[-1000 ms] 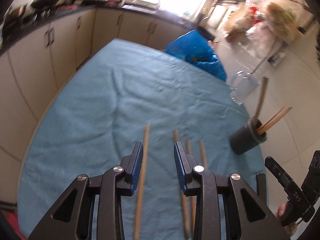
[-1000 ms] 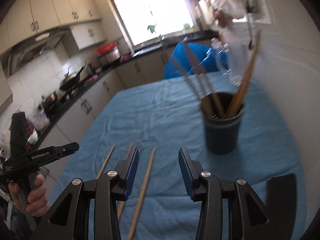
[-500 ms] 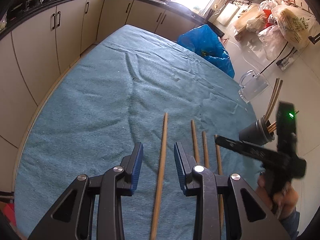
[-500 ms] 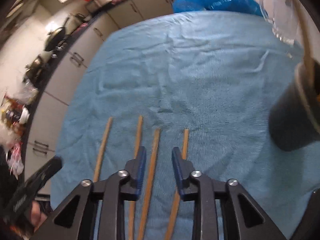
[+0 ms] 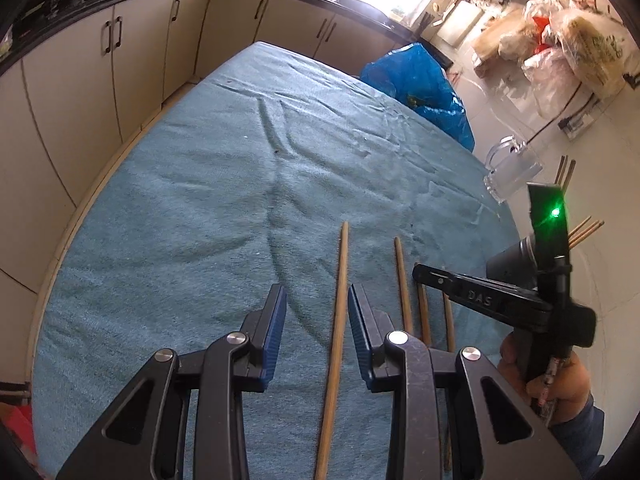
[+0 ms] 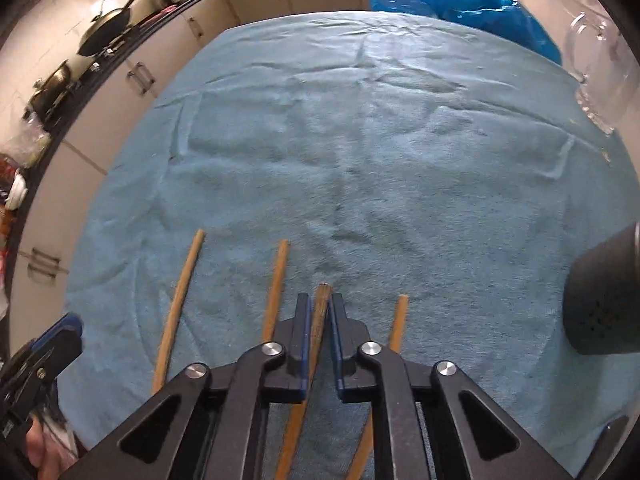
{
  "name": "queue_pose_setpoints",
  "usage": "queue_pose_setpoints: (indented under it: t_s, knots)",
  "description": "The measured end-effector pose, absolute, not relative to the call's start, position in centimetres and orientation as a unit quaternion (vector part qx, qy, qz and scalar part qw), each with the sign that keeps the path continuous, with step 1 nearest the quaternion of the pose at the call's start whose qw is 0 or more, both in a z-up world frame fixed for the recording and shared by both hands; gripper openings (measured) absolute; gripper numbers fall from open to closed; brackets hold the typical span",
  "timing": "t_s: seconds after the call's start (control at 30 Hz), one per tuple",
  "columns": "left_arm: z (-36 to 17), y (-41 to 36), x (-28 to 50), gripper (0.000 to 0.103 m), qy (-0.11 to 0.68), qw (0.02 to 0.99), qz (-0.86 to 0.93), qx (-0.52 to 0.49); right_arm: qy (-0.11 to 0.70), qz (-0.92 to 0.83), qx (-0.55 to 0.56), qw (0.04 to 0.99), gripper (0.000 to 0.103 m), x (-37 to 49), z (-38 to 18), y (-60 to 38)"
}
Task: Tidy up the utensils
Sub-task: 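Move both open tools back over the loose chopsticks on the towel, then close the left tool on a wooden chopstick while the right tool grasps another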
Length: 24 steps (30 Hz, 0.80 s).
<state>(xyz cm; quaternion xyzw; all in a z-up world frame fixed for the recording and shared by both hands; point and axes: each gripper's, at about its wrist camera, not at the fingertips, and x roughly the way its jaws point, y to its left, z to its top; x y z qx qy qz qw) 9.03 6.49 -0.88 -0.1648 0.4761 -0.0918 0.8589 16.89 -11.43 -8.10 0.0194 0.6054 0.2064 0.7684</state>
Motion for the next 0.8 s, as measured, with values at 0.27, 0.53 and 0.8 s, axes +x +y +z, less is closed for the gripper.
queue_pose_setpoints:
  t_s: [0.27,0.53,0.8]
  knots:
    - [-0.9,0.8,12.3,0.03,0.507,0.847,-0.121,-0.107,0.563,0.219,0.114,0.789,0.008,14.2,-4.6,-16.6]
    - [-3.7,-4.1,17.2,0.027,0.563,0.815,-0.113,-0.08,0.518,0.213,0.141,0.816,0.009,11.8,-1.0,-20.5]
    - [-5.1,-7.3,19.3,0.016,0.576,0.813,-0.083,-0.025,0.516,0.22,0.154,0.814,0.009,12.1,-1.4,-21.0]
